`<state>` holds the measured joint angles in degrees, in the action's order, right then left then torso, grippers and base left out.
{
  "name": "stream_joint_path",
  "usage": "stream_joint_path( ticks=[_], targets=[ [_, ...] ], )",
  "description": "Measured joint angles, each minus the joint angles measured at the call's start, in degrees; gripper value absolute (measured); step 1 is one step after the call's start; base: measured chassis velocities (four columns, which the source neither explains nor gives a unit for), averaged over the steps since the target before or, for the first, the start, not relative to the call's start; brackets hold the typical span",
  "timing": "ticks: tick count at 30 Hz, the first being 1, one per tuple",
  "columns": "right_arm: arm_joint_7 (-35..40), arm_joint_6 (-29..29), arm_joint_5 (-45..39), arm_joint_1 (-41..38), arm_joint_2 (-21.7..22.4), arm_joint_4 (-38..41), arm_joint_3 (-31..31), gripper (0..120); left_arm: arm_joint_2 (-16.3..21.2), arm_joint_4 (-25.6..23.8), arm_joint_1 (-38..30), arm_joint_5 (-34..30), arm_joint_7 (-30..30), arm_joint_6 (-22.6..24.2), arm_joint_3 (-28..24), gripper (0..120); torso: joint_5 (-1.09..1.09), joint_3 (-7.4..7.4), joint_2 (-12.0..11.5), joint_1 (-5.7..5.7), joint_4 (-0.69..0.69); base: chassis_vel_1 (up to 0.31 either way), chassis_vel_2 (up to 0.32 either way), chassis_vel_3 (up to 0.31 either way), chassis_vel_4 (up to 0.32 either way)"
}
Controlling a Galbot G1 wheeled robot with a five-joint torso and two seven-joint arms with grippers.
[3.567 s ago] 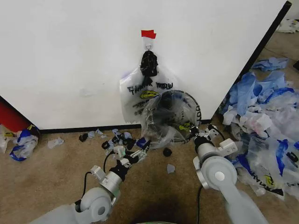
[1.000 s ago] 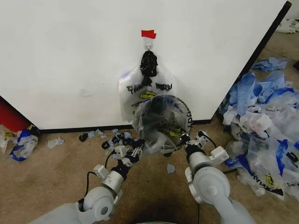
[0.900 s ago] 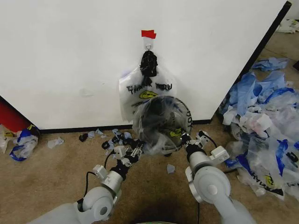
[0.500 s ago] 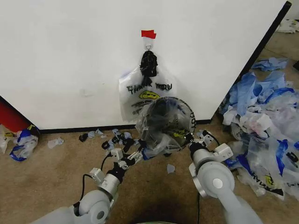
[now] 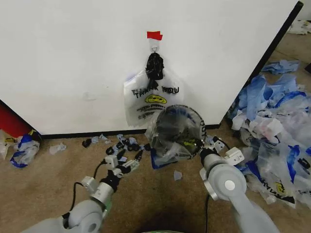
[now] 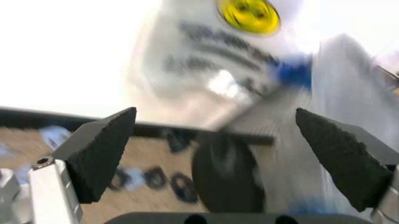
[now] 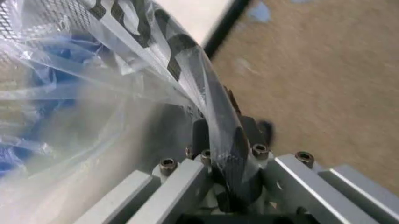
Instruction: Pick up the garbage bag from the wall and place it over the trash bin.
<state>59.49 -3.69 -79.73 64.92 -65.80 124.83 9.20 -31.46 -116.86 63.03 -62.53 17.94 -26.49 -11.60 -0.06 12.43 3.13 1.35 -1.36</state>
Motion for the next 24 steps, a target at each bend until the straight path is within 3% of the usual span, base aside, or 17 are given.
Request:
stream_joint_path(
  ticks=[7, 14, 24],
  targets=[
    [1.9, -3.1, 2.2, 1.6, 2.2, -0.3, -7.0, 0, 1.4, -2.5, 1.6, -3.0, 0.4, 0.8, 5.6, 100, 0.00, 0.00, 0.0, 0.00, 0.00, 0.000, 0.000, 0.000, 0.000],
    [1.9, -5.3, 2.0, -0.3, 2.3, -2.5, -11.4, 0, 0.3, -2.6, 4.5, -2.0, 0.5, 1.1, 6.8, 100, -0.02, 0.00, 0.0, 0.00, 0.01, 0.000, 0.000, 0.000, 0.000],
    [0.1, -5.9, 2.1, -1.9, 1.9, -6.3, -12.6, 0, -0.9, -1.8, 6.5, -0.9, 0.4, 1.3, 7.2, 100, 0.00, 0.00, 0.0, 0.00, 0.00, 0.000, 0.000, 0.000, 0.000]
  ],
)
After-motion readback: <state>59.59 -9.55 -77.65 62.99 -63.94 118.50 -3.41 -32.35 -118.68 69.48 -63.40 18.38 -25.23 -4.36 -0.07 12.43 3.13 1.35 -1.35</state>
